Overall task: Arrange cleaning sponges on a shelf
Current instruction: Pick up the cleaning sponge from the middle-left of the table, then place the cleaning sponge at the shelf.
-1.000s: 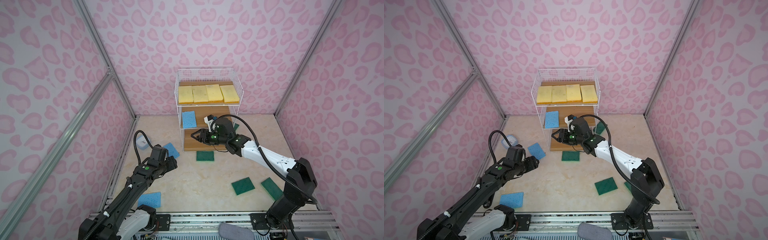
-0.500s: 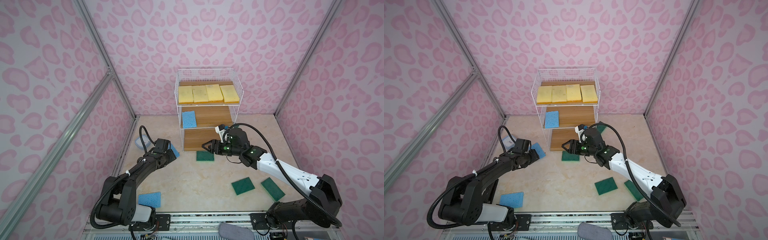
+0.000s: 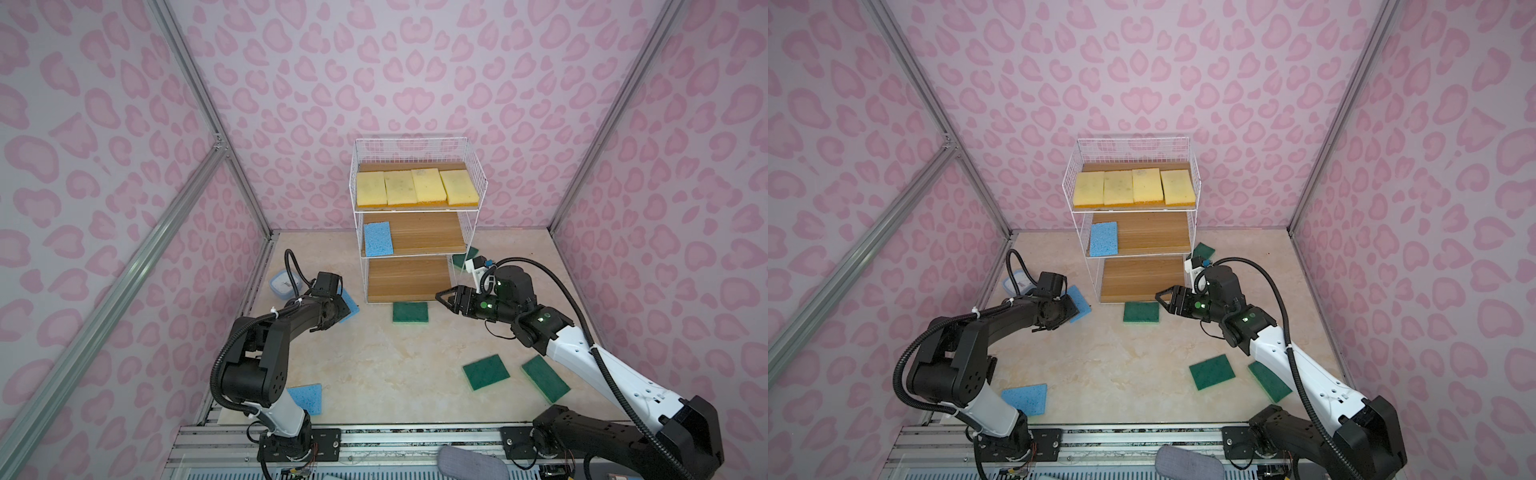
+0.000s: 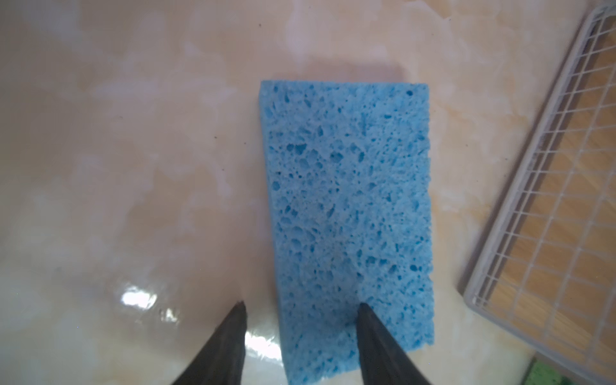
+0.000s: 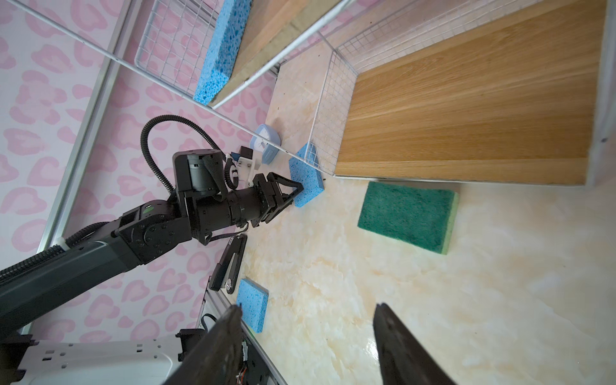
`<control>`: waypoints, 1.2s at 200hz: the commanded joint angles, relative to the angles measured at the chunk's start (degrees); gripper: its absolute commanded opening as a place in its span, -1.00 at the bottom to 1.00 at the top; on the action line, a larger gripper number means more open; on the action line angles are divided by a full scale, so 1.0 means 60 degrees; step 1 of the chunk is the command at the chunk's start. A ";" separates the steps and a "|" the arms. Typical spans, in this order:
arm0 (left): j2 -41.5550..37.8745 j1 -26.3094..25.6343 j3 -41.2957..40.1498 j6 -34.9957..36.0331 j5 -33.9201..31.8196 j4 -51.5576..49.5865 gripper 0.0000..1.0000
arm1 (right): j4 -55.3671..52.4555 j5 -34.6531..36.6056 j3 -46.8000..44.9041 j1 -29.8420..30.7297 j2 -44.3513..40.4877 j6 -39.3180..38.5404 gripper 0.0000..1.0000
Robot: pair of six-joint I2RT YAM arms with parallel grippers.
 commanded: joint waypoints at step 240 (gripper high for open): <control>-0.8033 -0.0013 -0.0836 0.1772 0.4379 -0.3704 -0.92 | 0.2644 0.1194 0.2758 0.4689 0.4241 0.1222 0.33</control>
